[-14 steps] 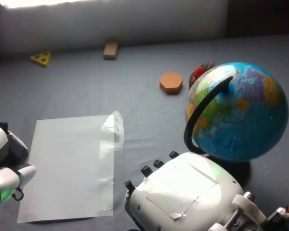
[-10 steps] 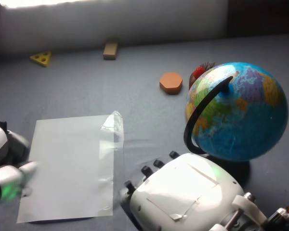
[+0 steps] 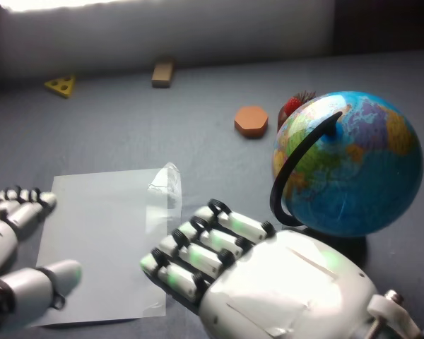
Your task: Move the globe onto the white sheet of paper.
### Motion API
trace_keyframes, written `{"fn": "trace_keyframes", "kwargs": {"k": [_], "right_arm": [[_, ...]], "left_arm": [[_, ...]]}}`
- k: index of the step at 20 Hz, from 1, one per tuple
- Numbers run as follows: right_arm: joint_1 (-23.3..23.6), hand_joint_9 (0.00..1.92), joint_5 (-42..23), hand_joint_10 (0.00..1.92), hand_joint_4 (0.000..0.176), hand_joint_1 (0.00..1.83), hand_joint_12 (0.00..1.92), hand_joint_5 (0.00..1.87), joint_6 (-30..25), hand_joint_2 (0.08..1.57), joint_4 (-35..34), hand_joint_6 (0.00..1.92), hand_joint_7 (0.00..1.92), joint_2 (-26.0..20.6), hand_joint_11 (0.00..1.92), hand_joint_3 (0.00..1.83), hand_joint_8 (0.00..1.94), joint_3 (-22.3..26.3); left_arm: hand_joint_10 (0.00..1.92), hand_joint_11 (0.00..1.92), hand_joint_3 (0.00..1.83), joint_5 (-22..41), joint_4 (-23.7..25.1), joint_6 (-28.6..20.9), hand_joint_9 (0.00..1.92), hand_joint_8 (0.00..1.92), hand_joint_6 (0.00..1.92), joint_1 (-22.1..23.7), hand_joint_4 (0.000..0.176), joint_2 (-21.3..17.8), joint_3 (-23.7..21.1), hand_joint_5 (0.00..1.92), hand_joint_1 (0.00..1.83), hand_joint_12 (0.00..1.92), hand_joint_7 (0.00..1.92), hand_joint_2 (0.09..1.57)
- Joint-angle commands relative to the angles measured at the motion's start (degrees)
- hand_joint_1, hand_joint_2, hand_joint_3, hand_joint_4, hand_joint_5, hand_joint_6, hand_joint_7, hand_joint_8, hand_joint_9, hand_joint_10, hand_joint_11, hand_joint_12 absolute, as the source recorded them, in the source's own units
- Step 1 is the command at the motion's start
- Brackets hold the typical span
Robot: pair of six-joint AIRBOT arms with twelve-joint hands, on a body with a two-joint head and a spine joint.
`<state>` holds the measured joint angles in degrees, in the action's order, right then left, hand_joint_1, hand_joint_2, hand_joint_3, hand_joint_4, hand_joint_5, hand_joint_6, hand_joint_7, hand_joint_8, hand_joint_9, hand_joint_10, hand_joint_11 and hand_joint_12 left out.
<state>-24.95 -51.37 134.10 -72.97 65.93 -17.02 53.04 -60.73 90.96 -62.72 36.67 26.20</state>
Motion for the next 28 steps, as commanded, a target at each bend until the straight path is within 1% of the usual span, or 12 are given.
{"fn": "trace_keyframes", "kwargs": {"k": [1,4,6,8,10,13,14,15,18,22,26,28], "right_arm": [[-0.25,0.11,-0.71,0.01,0.000,0.00,0.19,0.16,0.26,1.21,4.10,0.02,0.13,-0.85,0.00,0.00,0.00,1.00],[-2.08,0.12,3.11,0.02,0.000,0.00,0.19,0.16,1.54,1.21,4.11,0.01,0.14,-5.06,0.00,0.00,0.00,2.78],[-2.57,0.12,10.49,0.01,0.000,0.00,0.18,0.17,3.06,1.21,4.54,0.02,0.16,-9.21,0.00,0.00,0.01,3.12],[-2.90,0.13,24.21,0.01,0.000,0.00,0.21,0.19,1.02,1.21,9.84,0.02,0.18,-14.42,0.00,0.00,0.01,2.74],[-3.60,0.14,36.65,0.01,0.000,0.00,0.25,0.18,-4.68,1.21,18.70,0.01,0.18,-18.75,0.00,0.00,0.01,1.72],[-3.68,0.15,57.76,0.01,0.000,0.00,0.29,0.18,-7.23,1.21,18.40,0.01,0.18,-21.69,0.00,0.00,0.00,-3.23],[-4.00,0.15,62.45,0.01,0.000,0.00,0.32,0.18,-7.19,1.21,17.69,0.01,0.19,-22.04,0.00,0.00,0.00,-4.90],[-4.45,0.16,65.50,0.01,0.000,0.00,0.37,0.19,-5.37,1.21,16.17,0.00,0.20,-22.24,0.00,0.00,0.00,-6.14],[-6.01,0.17,75.83,0.01,0.000,0.00,0.41,0.19,8.56,1.21,2.68,0.01,0.21,-23.56,0.00,0.00,0.01,-10.68],[-6.25,0.16,84.57,0.00,0.000,0.00,0.46,0.17,19.41,1.21,-6.67,0.00,0.19,-26.41,0.00,0.00,0.00,-14.49],[-7.39,0.16,89.00,0.00,0.000,0.00,0.46,0.17,20.29,1.21,-11.51,0.00,0.20,-28.81,0.00,0.00,0.01,-18.76],[-8.08,0.16,93.06,0.01,0.000,0.00,0.46,0.17,20.38,1.21,-12.76,0.00,0.20,-29.64,0.00,0.00,0.00,-21.07]], "left_arm": [[0.00,0.00,0.01,8.77,1.66,-0.76,0.00,0.00,0.00,-0.38,0.000,1.24,-0.34,0.00,0.00,0.00,0.00,1.31],[0.00,0.00,0.00,16.17,0.46,-0.64,0.00,0.00,0.00,-2.83,0.000,6.38,-1.61,0.00,0.00,0.00,0.01,1.31],[0.00,0.00,0.00,20.07,0.21,-0.41,0.00,0.00,0.00,-4.26,0.000,9.09,-2.19,0.00,0.00,0.00,0.01,1.31],[0.00,0.00,0.00,21.52,0.29,0.77,0.01,0.01,0.00,-4.82,0.000,10.79,-2.26,0.01,0.00,0.00,0.02,1.30],[0.01,0.00,0.00,22.53,0.29,1.32,0.01,0.01,0.00,-5.55,0.000,12.04,-2.07,0.01,0.00,0.00,0.02,1.30],[0.00,0.00,0.00,23.88,0.62,0.80,0.00,0.00,0.00,-6.72,0.000,13.67,-1.39,0.00,0.00,0.00,0.01,1.30],[0.00,0.00,0.00,23.88,1.07,0.73,0.00,0.00,0.00,-6.79,0.000,14.09,-1.08,0.00,0.00,0.00,0.01,1.30],[0.00,0.00,0.00,23.88,1.14,0.84,0.00,0.00,0.00,-6.83,0.000,14.42,-0.84,0.00,0.00,0.00,0.01,1.30],[0.00,0.00,0.00,23.88,1.39,0.84,0.00,0.00,0.00,-6.91,0.000,15.33,0.09,0.00,0.00,0.00,0.01,1.30],[0.00,0.00,0.00,23.60,1.45,0.57,0.00,0.00,0.00,-6.90,0.000,16.95,1.30,0.00,0.00,0.00,0.02,1.30],[0.00,0.02,0.00,23.22,1.46,0.69,0.01,0.00,0.00,-6.86,0.000,19.42,2.30,0.00,0.00,0.01,0.02,1.30],[0.01,0.02,0.00,23.02,1.84,0.77,0.01,0.00,0.00,-6.71,0.000,20.42,2.85,0.00,0.00,0.01,0.02,1.30]]}}
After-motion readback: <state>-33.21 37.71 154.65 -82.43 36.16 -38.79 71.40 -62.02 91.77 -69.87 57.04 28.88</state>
